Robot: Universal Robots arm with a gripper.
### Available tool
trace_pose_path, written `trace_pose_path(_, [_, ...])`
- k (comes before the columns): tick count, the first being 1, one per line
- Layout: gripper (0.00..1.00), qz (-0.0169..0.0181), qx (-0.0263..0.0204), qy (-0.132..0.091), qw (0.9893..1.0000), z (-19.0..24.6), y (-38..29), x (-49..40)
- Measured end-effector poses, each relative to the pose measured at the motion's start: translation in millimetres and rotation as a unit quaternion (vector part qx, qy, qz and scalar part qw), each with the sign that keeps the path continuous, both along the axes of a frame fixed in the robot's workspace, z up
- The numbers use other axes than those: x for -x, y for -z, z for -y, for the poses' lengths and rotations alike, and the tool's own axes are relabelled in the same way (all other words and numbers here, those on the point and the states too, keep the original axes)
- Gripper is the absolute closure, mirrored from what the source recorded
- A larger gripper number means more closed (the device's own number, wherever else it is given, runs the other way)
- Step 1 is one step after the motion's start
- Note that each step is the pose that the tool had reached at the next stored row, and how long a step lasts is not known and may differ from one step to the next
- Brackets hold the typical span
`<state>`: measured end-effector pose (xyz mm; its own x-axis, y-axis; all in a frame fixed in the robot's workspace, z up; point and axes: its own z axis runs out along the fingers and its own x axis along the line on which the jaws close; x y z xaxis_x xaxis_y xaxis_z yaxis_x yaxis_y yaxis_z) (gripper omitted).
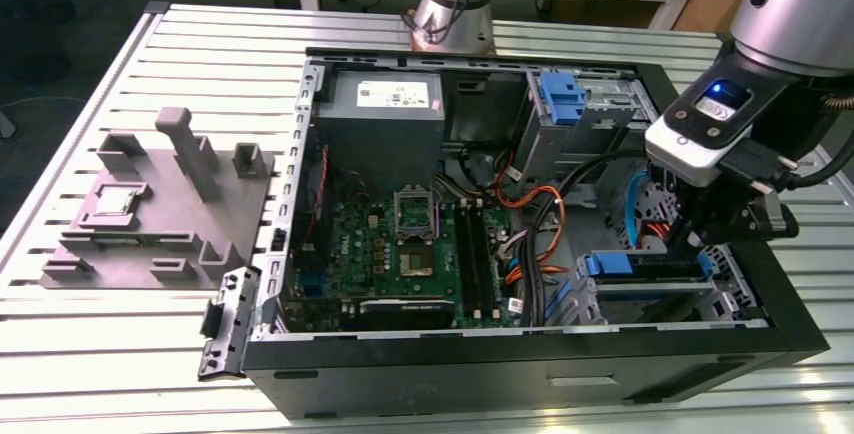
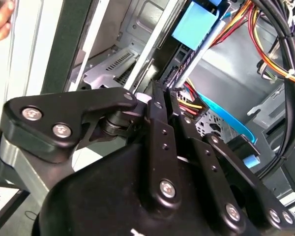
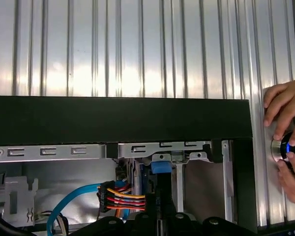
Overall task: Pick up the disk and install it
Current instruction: 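Insert the first disk wire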
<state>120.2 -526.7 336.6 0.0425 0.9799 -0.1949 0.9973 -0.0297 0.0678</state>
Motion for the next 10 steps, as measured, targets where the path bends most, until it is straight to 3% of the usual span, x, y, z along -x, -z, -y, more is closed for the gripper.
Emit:
trace_pose_path(4, [0.83,-0.0001,-0.0108,0.000,0.9999,5.1,1.3,-0.1])
trace_pose_path(7, [0.83,-0.0001,-0.0366,0.000,0.9993,6.2,1.4,-0.2])
trace_pose_path(8, [0.83,0.0000,-0.0416,0.000,0.9991,6.3,1.5,-0.2])
trace_pose_path(10, [0.83,-0.0001,-0.0420,0.000,0.9991,6.5,1.5,-0.2])
